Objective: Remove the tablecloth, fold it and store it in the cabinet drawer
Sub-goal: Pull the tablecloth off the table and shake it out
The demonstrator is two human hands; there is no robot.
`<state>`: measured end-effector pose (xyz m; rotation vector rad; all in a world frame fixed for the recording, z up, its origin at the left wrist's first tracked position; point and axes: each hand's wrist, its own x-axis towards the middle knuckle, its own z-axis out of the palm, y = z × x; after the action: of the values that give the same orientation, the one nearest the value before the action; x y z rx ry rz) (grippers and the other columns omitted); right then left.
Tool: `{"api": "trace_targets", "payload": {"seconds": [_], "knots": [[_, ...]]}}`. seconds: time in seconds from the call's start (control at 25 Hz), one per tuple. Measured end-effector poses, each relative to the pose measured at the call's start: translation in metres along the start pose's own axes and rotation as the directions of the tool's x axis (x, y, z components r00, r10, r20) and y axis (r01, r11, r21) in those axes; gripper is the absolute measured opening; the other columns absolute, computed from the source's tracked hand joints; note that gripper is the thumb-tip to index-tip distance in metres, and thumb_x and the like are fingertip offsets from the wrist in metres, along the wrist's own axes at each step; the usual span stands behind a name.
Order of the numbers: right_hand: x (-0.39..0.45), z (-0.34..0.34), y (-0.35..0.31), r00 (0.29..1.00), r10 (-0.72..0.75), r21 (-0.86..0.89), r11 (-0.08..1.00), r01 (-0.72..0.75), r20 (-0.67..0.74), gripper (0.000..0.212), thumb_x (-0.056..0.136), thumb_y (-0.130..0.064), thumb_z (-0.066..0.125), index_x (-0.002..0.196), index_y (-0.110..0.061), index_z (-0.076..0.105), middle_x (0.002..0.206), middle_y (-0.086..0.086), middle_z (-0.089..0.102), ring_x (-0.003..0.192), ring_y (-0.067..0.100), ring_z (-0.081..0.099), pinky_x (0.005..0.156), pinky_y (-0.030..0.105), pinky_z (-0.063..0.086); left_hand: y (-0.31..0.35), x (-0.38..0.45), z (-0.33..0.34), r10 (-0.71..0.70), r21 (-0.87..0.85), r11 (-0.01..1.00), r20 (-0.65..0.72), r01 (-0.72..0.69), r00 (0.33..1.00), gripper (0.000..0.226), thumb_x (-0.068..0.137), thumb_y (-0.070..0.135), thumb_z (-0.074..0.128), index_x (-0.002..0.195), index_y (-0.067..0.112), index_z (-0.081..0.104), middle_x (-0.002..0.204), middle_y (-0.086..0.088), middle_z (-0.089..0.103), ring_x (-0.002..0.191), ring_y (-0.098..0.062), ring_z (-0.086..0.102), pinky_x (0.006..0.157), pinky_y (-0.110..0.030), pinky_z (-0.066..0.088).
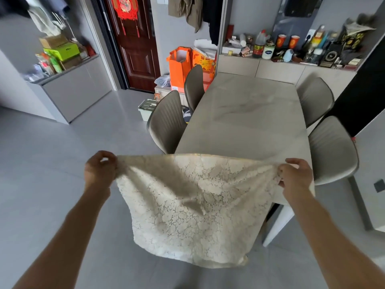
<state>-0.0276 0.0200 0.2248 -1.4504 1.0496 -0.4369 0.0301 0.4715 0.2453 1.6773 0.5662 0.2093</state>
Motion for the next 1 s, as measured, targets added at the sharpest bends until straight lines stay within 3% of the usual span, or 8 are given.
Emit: {"api": "trace_targets", "payload": {"seconds": [0.16,0.24,0.32,0.52,0.6,0.76,0.92,1.0], "knots": [[-0.093,0.016,0.041,0.965,-0.018,-0.014,1.000,0.023,0.263,0.024,0.083,0.003,0.060,0.077,-0.017,0.073,0.065,0.002,0.067,0.052,0.015,0.056,0.054,0.033,0.048,-0.031,-0.089,0.049,0.029,0.162,0.983,0.345,-0.090,0.938,0.040,0.072,-0.013,0.050,0.062,0.018,0.073,0.056,-0.003,0.068,0.051,-0.015,0.057,0.049,-0.022,0.044],[-0.133,0.024,0.059,0.913,0.064,-0.028,0.998,-0.058,0.404,0.017,0.085,0.004,0.064,0.080,-0.007,0.075,0.058,-0.002,0.068,0.047,0.007,0.057,0.048,0.025,0.049,-0.044,-0.127,0.073,0.003,0.193,0.976,0.437,-0.097,0.900,0.040,0.078,-0.009,0.053,0.065,0.021,0.077,0.063,0.001,0.072,0.055,-0.008,0.060,0.052,-0.018,0.047],[-0.155,0.028,0.070,0.863,0.152,0.010,0.984,-0.179,0.482,0.012,0.086,0.009,0.063,0.088,0.003,0.074,0.068,0.007,0.070,0.055,0.010,0.063,0.050,0.019,0.052,-0.051,-0.149,0.089,-0.015,0.194,0.976,0.495,-0.094,0.869,0.038,0.082,-0.005,0.054,0.069,0.022,0.078,0.064,0.006,0.071,0.057,-0.004,0.060,0.058,-0.020,0.046],[-0.156,0.022,0.075,0.786,0.210,-0.028,0.971,-0.238,0.582,0.038,0.082,0.017,0.049,0.098,-0.005,0.075,0.102,0.020,0.073,0.098,0.033,0.069,0.093,0.042,0.057,-0.055,-0.168,0.095,0.113,0.237,0.914,0.633,-0.330,0.766,0.029,0.082,0.006,0.067,0.091,0.032,0.076,0.080,0.019,0.072,0.075,0.001,0.064,0.070,-0.009,0.048],[-0.152,0.018,0.078,0.783,0.165,-0.046,0.984,-0.173,0.599,0.050,0.078,0.019,0.044,0.096,-0.013,0.078,0.102,0.017,0.073,0.097,0.031,0.070,0.090,0.042,0.059,-0.056,-0.169,0.094,0.187,0.252,0.878,0.601,-0.406,0.777,0.027,0.079,0.010,0.074,0.097,0.030,0.076,0.078,0.015,0.071,0.071,-0.004,0.063,0.070,-0.012,0.050],[-0.151,0.015,0.085,0.765,0.057,-0.038,0.998,-0.042,0.641,0.051,0.079,0.015,0.051,0.087,-0.027,0.080,0.095,0.005,0.077,0.086,0.016,0.071,0.073,0.024,0.056,-0.056,-0.168,0.096,0.197,0.212,0.906,0.555,-0.366,0.809,0.031,0.076,0.011,0.077,0.089,0.037,0.066,0.061,0.005,0.062,0.059,-0.012,0.058,0.060,-0.016,0.049],[-0.147,0.012,0.088,0.719,-0.113,-0.030,0.983,0.183,0.686,0.035,0.087,0.004,0.060,0.093,-0.025,0.079,0.094,-0.002,0.078,0.091,0.016,0.074,0.086,0.039,0.060,-0.057,-0.170,0.096,0.180,0.191,0.924,0.549,-0.332,0.816,0.030,0.076,0.009,0.076,0.087,0.033,0.060,0.067,-0.004,0.067,0.060,-0.017,0.060,0.059,-0.018,0.049],[-0.143,0.008,0.084,0.629,-0.232,0.004,0.940,0.342,0.742,0.031,0.089,0.000,0.060,0.093,-0.025,0.078,0.089,-0.003,0.077,0.084,0.018,0.074,0.080,0.040,0.062,-0.056,-0.170,0.097,0.214,0.176,0.914,0.558,-0.367,0.802,0.027,0.077,0.005,0.074,0.078,0.030,0.064,0.066,-0.003,0.065,0.058,-0.013,0.058,0.058,-0.019,0.049]]}}
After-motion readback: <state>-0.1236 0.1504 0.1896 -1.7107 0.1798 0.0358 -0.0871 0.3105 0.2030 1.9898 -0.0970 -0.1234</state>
